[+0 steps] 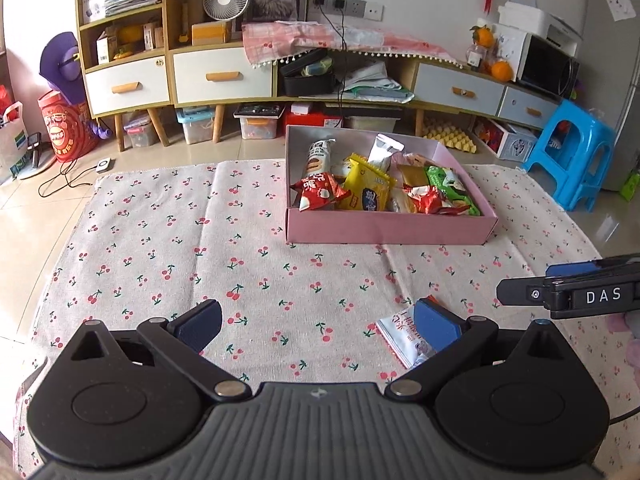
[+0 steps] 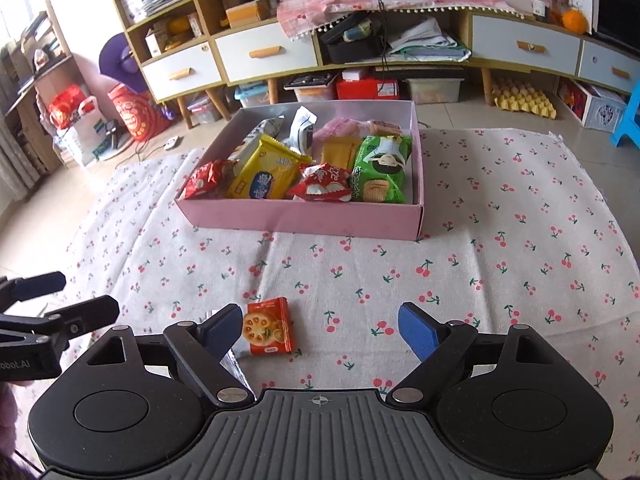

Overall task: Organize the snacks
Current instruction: 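Move both grippers back over the bread and biscuit packets on the cloth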

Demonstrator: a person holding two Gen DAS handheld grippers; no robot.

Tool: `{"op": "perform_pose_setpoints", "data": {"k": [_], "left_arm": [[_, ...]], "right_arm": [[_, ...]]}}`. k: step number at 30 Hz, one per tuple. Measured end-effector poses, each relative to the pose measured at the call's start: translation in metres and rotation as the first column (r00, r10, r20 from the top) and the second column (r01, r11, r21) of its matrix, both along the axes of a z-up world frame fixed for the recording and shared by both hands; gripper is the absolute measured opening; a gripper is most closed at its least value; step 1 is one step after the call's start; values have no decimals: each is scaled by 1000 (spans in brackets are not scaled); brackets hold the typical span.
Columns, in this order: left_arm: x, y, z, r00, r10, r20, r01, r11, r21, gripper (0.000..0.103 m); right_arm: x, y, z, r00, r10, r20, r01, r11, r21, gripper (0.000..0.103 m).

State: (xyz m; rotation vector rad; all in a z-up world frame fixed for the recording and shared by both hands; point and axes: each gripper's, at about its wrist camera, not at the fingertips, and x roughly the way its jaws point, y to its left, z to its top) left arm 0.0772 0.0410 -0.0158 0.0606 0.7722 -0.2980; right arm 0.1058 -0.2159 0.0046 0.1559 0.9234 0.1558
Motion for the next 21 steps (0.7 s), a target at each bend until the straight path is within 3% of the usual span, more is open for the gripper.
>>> {"op": "perform_pose_setpoints", "data": {"k": [5,11,21], "left_arm": [[-12,-2,-12,995,-93,-21,94,995,31,102],[-25,-6,-32,974,-222,-52,225,972,59,102],[-36,-23,-43,950,-297,-92,305,949,81,102]], "right_arm": [[-7,10,-12,997,74,3,-73,995,-74,87],[-16,14,-29,993,114,-9,-114,986,-124,87],[-20,11,-44,992,117,-54,-124,981,-150,87]]}}
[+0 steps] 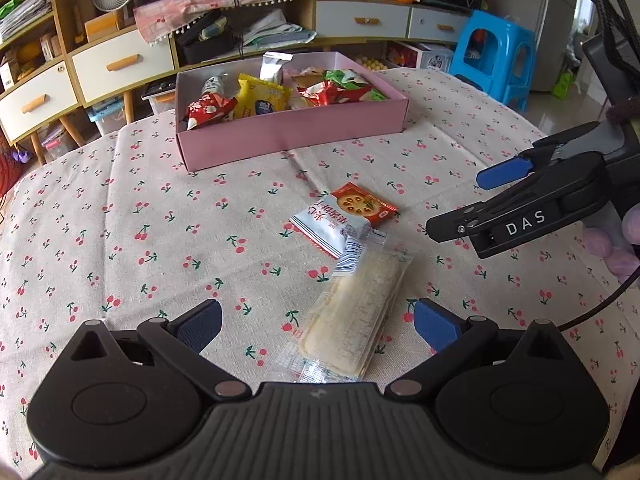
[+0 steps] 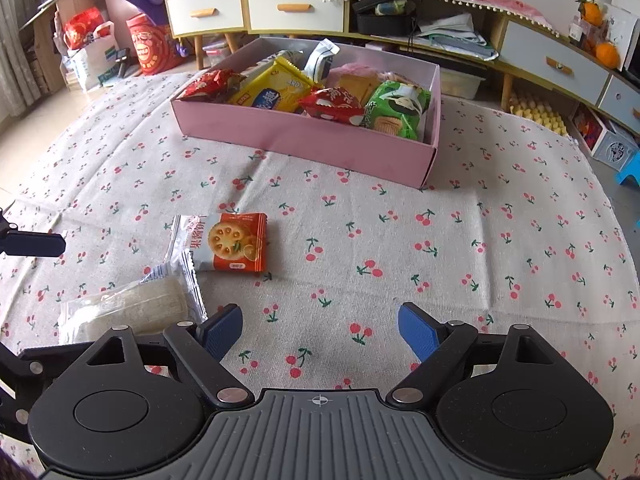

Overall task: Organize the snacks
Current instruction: 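Move both grippers back over the bread and biscuit packets on the cloth, then grasp the clear bread packet with the left gripper while the right grasps the red biscuit packet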

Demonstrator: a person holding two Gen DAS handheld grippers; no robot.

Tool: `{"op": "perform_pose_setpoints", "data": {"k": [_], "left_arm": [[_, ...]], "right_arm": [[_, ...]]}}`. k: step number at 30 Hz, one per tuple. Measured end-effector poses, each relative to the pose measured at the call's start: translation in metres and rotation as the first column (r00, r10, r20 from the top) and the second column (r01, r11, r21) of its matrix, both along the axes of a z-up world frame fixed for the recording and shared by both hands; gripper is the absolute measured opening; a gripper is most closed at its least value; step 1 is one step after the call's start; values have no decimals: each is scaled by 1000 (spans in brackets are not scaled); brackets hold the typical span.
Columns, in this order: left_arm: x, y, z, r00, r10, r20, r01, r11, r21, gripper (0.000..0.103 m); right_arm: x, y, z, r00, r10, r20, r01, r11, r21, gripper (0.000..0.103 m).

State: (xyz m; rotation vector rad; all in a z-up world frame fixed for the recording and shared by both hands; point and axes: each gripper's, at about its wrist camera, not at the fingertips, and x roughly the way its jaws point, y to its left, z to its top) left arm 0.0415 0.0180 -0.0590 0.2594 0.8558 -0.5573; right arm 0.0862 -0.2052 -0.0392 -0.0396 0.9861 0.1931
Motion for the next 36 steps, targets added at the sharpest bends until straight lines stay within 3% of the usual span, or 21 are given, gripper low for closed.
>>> {"op": "perform_pose_setpoints", "data": {"k": [9,12,16,19,22,28,30,36], "left_arm": [[-4,-11,-10,999,-34,-3,34,997,67,97],[-2,-13,-14,1000,-20,-17,21,995,93,91],[1,-8,-15,999,-1,-46,5,996,86,79],[3,-4,-13,997,13,-75,-9,999,53,59],[4,-3,-10,997,32,-77,-28,998,56,45],[15,10,-5,985,143,-96,-139,989,51,37],[20,17,-3,974,205,-100,-201,978,53,32],[26,29,-4,943,325,-79,-319,945,79,31]], "right_arm": [[-2,1,-5,1000,5,-17,-5,1000,-13,87],[-2,2,-6,1000,8,-21,-8,1000,-17,87],[-2,3,-8,1000,13,-24,-14,1000,-25,87],[-1,3,-9,1000,14,-27,-15,999,-28,87],[-1,4,-10,999,16,-30,-17,999,-30,87],[0,5,-10,999,36,-28,-37,999,-27,87],[2,6,-12,998,51,-34,-52,999,-13,87],[11,20,-15,992,124,-22,-123,992,15,87]]}}
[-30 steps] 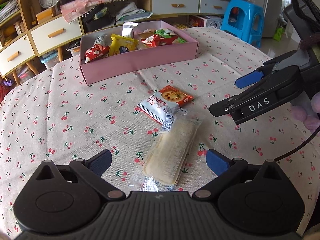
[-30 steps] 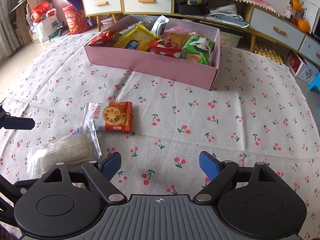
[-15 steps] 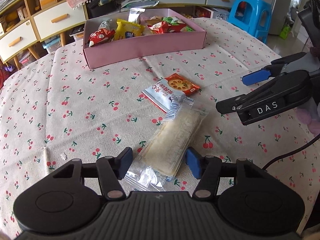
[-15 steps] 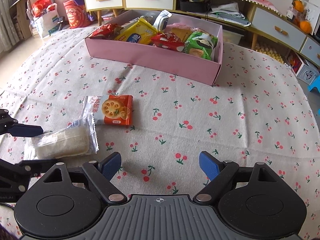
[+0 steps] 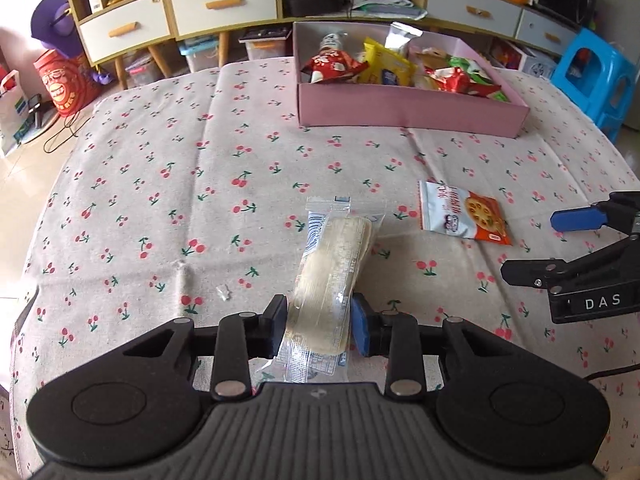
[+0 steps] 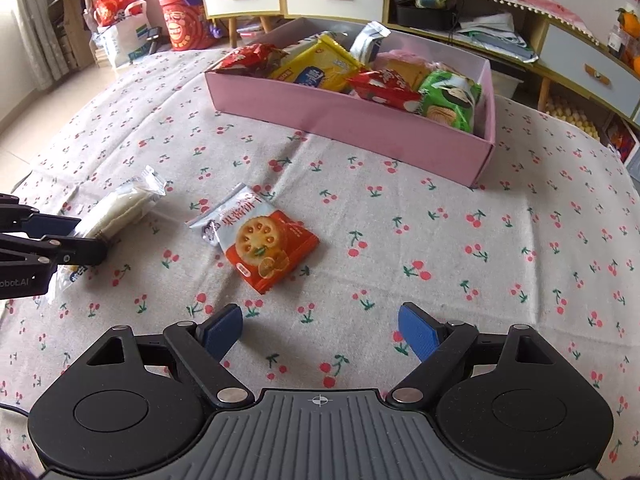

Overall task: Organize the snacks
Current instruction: 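Grasp the clear bread packet with the left gripper while the right grasps the red biscuit packet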

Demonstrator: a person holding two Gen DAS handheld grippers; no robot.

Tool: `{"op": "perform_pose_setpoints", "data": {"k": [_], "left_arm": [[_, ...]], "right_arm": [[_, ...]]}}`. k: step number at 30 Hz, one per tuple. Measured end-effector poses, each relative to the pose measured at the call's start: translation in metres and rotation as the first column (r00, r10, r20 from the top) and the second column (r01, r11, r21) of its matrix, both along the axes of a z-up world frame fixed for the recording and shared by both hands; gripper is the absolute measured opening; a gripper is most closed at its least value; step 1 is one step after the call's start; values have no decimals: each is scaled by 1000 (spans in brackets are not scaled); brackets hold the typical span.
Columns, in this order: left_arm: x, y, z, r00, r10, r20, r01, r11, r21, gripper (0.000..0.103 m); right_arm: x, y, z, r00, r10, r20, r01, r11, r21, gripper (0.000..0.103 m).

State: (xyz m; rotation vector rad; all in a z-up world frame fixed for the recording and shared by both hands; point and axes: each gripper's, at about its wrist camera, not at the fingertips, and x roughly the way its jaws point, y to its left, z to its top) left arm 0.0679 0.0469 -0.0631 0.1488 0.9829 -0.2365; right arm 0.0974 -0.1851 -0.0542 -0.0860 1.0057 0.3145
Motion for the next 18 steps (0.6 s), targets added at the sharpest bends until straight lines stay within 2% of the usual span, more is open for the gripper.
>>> {"op": "perform_pose_setpoints", "data": {"k": [7,9,11,14,18], "left_arm": [[2,3,-5,1000,0,-4,0,1000,7,40],[4,5,-4,1000,-12,-8,12,1000,-7,45],[7,7,-6,1000,-26,-14,26,999,-22,60],[10,8,-9,999,-38,-13,38,999,-27,71],[14,8,-10,999,-49,-16,49,998,-32,75]], "right_arm": [[17,14,-3,999,46,28,-46,999,8,91],[21,17,-2,997,56,47,-56,998,9,91],[25,17,-2,995,66,70,-67,998,11,92],[32,17,-3,994,74,78,-77,996,32,92],[35,20,-4,992,80,97,-84,996,39,92]]}}
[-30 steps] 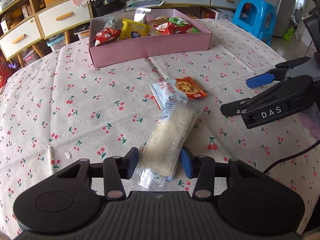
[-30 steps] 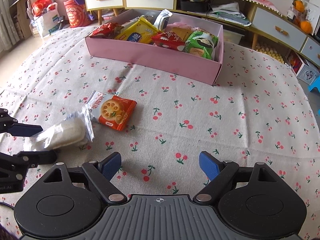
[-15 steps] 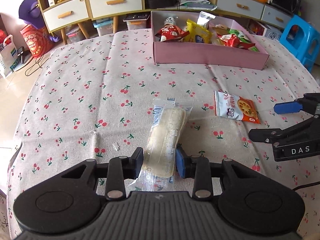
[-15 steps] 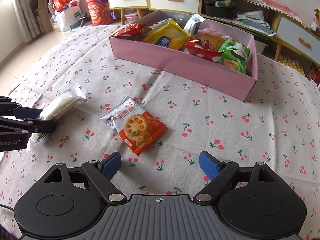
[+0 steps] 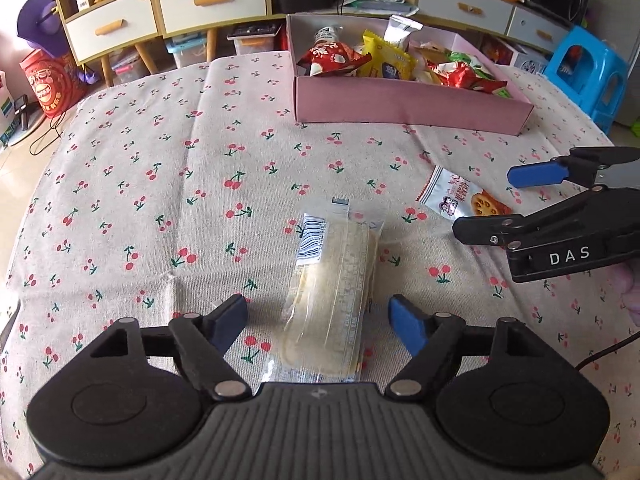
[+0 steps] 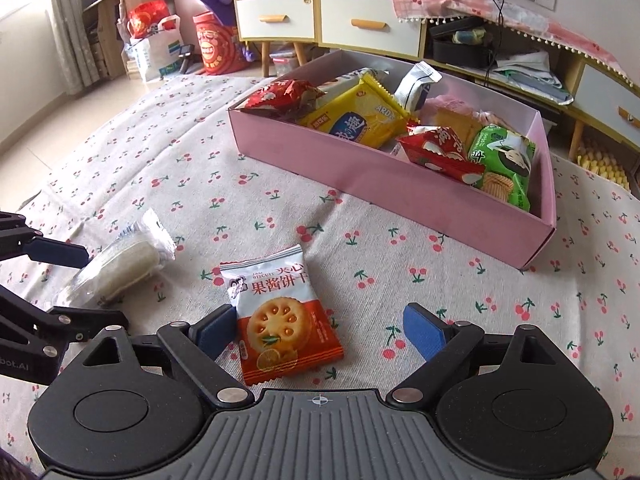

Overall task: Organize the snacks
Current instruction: 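Grasp the clear bread packet with the left gripper while the right grasps the red biscuit packet, then carry the bread packet and red biscuit packet into the pink box and open both grippers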

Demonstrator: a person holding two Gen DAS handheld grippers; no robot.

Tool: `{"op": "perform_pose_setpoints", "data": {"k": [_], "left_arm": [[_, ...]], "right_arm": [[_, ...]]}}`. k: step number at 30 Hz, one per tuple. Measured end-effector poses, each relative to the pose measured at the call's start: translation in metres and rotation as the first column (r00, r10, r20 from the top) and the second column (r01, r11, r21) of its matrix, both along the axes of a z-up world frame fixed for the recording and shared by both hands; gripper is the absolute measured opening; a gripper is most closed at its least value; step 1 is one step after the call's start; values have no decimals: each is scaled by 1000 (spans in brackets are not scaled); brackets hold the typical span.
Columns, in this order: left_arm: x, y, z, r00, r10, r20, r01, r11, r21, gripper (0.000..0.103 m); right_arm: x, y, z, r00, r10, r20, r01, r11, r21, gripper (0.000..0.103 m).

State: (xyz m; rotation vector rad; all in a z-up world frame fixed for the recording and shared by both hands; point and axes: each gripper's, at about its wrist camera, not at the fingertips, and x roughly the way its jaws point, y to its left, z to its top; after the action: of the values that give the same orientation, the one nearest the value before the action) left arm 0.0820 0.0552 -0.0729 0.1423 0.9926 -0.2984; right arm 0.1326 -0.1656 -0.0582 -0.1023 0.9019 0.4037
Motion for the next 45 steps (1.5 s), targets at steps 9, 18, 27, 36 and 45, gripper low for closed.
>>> {"op": "perform_pose_setpoints", "data": {"k": [9,18,27,36,45], "left_arm": [[5,2,4,1000,22,-8,-22,1000,1,57],[6,3,7,999,27,-33,-27,1000,-12,37],[9,8,10,996,68,-60,-72,996,-56,32],[9,6,18,996,63,-59,-67,994,-84,31],[13,-7,35,999,48,-27,-51,991,-123,31]], "right_arm": [[2,11,4,1000,11,-15,-11,1000,9,80],[-1,24,13,996,23,-87,-22,1000,4,45],[-8,35,19,990,23,-137,-28,999,-36,43],[-8,24,28,979,-14,-202,16,1000,10,42],[-3,-2,41,970,-93,-225,112,991,73,42]]}}
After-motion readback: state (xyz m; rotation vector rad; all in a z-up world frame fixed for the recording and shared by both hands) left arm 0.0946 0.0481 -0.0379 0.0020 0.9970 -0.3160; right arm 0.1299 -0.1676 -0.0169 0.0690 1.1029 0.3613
